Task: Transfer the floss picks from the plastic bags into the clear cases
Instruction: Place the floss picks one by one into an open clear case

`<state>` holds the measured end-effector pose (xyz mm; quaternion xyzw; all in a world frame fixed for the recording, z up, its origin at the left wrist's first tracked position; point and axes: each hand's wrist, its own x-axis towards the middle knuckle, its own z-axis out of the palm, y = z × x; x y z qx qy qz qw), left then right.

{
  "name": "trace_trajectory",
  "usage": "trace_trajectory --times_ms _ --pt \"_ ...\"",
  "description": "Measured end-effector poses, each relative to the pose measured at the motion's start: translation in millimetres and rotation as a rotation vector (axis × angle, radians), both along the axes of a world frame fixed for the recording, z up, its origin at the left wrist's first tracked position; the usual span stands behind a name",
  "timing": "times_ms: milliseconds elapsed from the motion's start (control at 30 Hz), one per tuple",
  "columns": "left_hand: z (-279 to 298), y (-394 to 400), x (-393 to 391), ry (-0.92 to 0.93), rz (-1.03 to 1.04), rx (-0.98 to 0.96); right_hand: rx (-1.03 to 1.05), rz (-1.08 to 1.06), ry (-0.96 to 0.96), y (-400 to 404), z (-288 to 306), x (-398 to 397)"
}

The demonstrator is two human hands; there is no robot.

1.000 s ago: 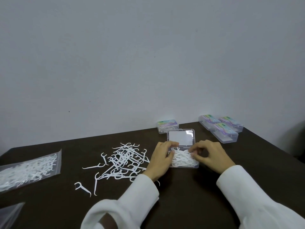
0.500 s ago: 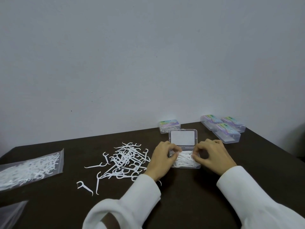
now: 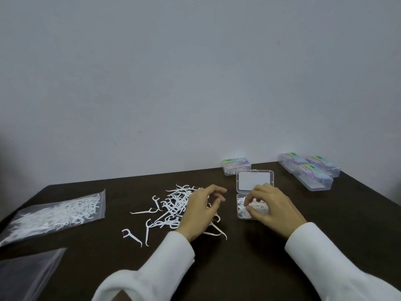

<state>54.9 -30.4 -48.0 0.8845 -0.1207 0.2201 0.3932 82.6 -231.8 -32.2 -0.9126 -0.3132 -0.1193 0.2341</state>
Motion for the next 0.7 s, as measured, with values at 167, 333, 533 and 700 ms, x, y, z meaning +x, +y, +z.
trace_trajectory --times_ms 167,333,533,700 --pt "2.5 51.6 -23.1 0.077 0.034 -0.063 -0.052 0.139 -0.011 32.6 -0.7 -14.6" --pt "5.4 103.6 -44.7 0.164 0.066 -0.017 -0.078 0.2 -0.014 64.1 -7.6 -26.0" --pt "4.2 158.8 -63.3 0.436 0.029 0.044 -0.263 0.203 0.102 86.1 -13.5 -21.1" --pt "6.5 186.2 -72.7 0.564 -0.055 0.13 -0.204 0.236 0.127 98.1 -16.5 -10.0"
